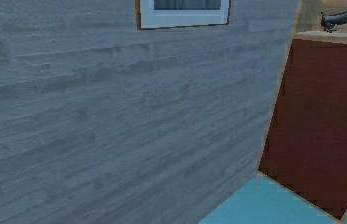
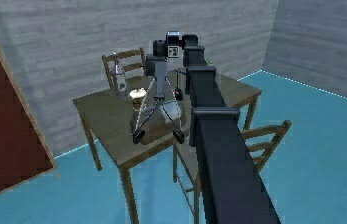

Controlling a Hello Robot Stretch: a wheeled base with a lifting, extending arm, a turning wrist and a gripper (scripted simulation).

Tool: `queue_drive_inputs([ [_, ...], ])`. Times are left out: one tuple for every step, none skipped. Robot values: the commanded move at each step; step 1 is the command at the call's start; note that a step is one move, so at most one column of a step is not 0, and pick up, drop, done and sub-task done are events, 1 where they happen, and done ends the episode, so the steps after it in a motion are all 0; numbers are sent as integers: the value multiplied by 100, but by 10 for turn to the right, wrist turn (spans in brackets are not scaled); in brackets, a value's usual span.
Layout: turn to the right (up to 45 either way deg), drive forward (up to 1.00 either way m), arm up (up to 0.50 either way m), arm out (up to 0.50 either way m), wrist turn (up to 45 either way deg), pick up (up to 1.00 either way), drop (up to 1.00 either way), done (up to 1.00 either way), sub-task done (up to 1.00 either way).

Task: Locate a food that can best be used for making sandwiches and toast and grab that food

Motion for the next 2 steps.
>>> queue_drive_inputs([
  [0, 0, 0, 0, 450, 0, 0, 0, 0],
  [0, 0, 0, 0, 450, 0, 0, 0, 0],
])
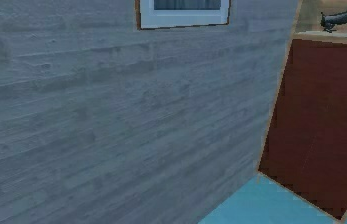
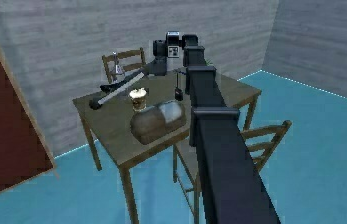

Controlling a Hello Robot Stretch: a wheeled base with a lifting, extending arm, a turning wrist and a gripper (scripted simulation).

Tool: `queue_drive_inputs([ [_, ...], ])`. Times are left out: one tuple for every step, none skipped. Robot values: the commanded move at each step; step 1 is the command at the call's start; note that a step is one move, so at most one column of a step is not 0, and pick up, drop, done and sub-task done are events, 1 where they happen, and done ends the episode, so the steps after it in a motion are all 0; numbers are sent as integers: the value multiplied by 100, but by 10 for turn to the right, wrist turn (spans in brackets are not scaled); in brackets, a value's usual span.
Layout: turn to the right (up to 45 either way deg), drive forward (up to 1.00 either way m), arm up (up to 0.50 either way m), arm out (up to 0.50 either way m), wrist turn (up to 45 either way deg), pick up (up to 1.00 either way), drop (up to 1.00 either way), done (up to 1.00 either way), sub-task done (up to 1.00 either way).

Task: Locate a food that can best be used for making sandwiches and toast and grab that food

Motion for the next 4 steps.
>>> queue_drive_inputs([
  [0, 0, 0, 0, 450, 0, 0, 0, 0],
  [0, 0, 0, 0, 60, 0, 0, 0, 0],
  [0, 0, -28, 0, 0, 0, 0, 0, 0],
  [0, 0, 0, 0, 0, 100, 0, 0, 0],
])
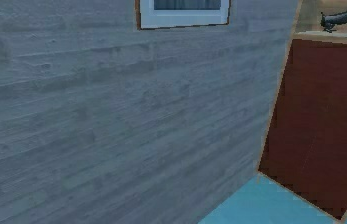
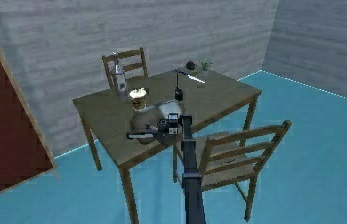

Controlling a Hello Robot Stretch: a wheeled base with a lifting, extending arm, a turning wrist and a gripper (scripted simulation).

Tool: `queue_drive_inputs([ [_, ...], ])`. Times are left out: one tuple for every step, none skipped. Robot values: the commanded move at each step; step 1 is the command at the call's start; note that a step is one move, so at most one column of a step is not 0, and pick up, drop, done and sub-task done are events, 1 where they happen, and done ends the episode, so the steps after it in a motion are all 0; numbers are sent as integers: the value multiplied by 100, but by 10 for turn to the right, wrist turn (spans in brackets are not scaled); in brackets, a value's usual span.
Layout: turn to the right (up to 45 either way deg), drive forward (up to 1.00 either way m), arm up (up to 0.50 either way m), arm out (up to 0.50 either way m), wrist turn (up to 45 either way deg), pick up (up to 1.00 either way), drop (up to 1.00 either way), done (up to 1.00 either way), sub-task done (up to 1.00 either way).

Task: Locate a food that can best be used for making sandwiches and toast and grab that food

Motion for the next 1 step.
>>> queue_drive_inputs([
  [0, 0, 10, 0, 0, 0, 0, 0, 0],
])
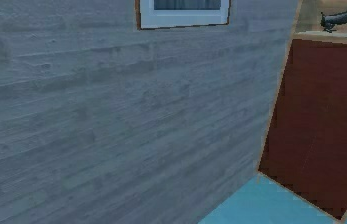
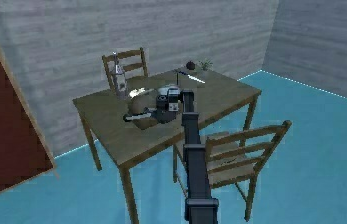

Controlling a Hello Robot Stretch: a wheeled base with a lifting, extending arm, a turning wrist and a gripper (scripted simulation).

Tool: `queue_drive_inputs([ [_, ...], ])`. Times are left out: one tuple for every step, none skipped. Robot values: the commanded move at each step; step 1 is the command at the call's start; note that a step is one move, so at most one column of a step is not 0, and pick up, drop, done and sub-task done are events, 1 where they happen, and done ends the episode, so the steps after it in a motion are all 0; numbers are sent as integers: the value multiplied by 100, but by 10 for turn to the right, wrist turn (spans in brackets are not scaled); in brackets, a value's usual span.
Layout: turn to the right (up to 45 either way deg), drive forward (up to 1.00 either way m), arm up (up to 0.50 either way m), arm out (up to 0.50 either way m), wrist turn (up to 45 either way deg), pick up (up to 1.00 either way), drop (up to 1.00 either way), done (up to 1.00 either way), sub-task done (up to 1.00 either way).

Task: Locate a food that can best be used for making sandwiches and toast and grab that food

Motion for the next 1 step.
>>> queue_drive_inputs([
  [0, 0, 0, 0, 0, 0, 0, 100, 0],
])
